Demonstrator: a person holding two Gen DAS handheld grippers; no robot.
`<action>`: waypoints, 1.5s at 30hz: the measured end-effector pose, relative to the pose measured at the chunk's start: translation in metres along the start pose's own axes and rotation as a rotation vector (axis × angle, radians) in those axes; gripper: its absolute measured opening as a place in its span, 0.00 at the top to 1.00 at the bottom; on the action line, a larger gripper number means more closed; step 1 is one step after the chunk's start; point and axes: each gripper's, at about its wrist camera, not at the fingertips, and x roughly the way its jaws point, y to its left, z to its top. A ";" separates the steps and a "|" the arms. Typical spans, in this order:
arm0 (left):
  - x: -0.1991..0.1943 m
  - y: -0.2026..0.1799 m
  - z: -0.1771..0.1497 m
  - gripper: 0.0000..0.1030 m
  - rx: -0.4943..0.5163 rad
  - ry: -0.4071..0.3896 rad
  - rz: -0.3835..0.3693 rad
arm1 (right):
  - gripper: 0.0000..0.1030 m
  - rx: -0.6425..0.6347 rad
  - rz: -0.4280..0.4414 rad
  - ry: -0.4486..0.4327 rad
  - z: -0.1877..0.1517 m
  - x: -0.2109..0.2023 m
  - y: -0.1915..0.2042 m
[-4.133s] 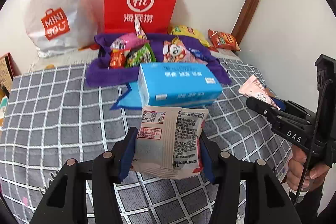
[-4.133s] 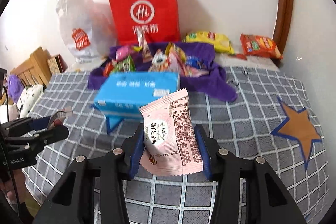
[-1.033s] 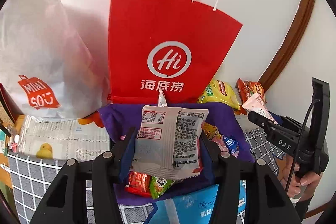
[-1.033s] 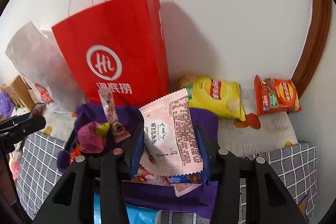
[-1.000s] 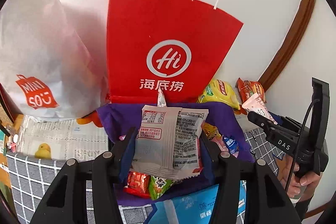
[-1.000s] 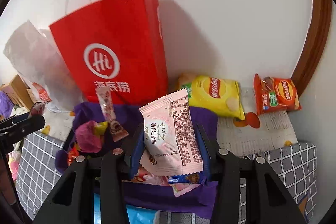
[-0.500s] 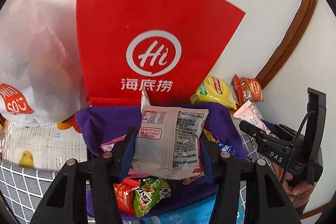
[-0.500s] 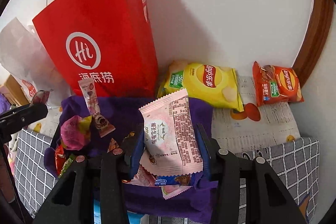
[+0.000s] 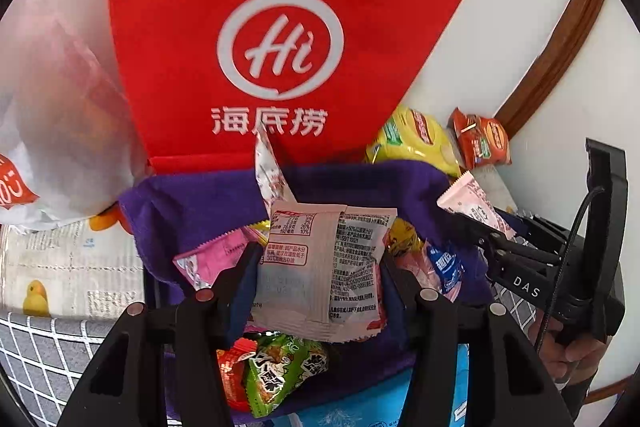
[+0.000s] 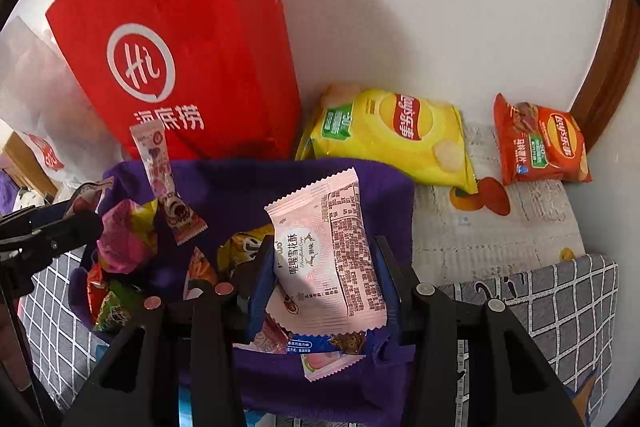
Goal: Organize snacks
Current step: 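Open both tools to release the packs onto the purple towel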
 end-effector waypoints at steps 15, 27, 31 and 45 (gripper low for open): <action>0.031 -0.010 -0.012 0.49 0.026 0.090 -0.005 | 0.55 -0.026 0.015 0.096 -0.009 0.029 0.012; 0.037 -0.009 -0.011 0.47 0.019 0.112 -0.011 | 0.54 -0.038 0.015 0.128 -0.013 0.039 0.015; 0.038 -0.008 -0.011 0.47 0.018 0.114 -0.013 | 0.53 -0.029 0.017 0.135 -0.012 0.042 0.012; 0.039 -0.008 -0.010 0.47 0.013 0.116 -0.008 | 0.48 -0.030 0.014 0.121 -0.011 0.033 0.013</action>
